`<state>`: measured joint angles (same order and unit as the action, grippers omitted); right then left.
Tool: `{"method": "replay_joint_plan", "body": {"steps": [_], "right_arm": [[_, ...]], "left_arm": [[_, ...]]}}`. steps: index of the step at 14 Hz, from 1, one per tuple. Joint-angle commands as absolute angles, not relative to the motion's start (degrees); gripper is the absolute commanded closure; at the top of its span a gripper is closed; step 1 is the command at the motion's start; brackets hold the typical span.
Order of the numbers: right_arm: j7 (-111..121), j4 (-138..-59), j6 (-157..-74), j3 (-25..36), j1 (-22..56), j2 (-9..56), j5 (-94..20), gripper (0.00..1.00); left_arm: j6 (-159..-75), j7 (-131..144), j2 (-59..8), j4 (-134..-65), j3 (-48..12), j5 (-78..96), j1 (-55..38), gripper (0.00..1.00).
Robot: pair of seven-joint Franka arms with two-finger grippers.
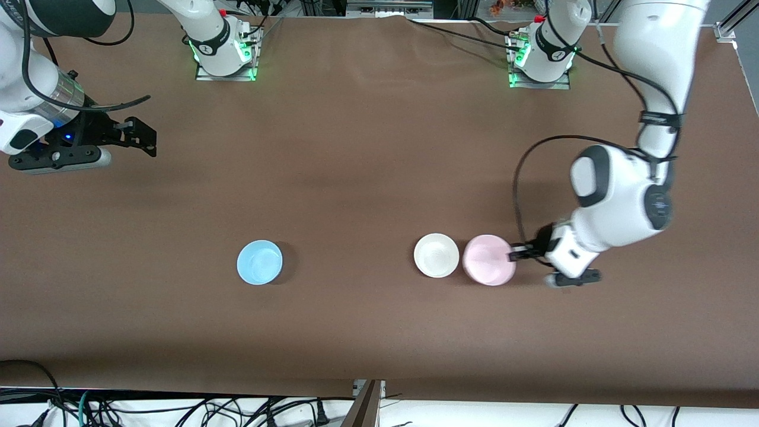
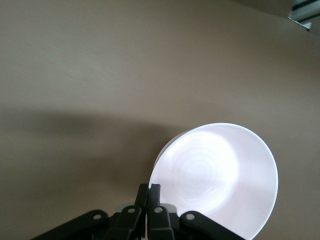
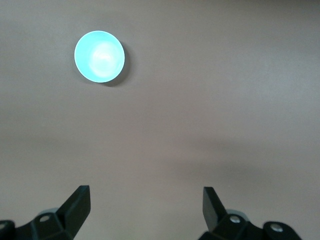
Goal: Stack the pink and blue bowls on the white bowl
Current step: 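Carry the pink bowl onto the white bowl with the left gripper, then release the pink bowl while the right gripper moves toward the blue bowl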
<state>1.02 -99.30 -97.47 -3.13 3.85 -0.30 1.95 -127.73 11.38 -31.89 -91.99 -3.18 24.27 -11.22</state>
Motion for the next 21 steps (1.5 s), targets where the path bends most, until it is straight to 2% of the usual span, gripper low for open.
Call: {"method": "replay_joint_plan", "body": {"steps": [1, 21], "right_arm": [[1.1, -98.3, -96.6, -3.0, 3.2, 0.2, 1.0, 0.0], [1.1, -98.3, -96.5, -2.1, 3.1, 0.6, 1.0, 0.0]], "left_arm": [[-126.8, 17.8, -37.2, -85.0, -3.3, 22.0, -14.4, 1.0], [-127.1, 19.5, -41.7, -85.3, -5.9, 15.4, -16.2, 1.0]]}}
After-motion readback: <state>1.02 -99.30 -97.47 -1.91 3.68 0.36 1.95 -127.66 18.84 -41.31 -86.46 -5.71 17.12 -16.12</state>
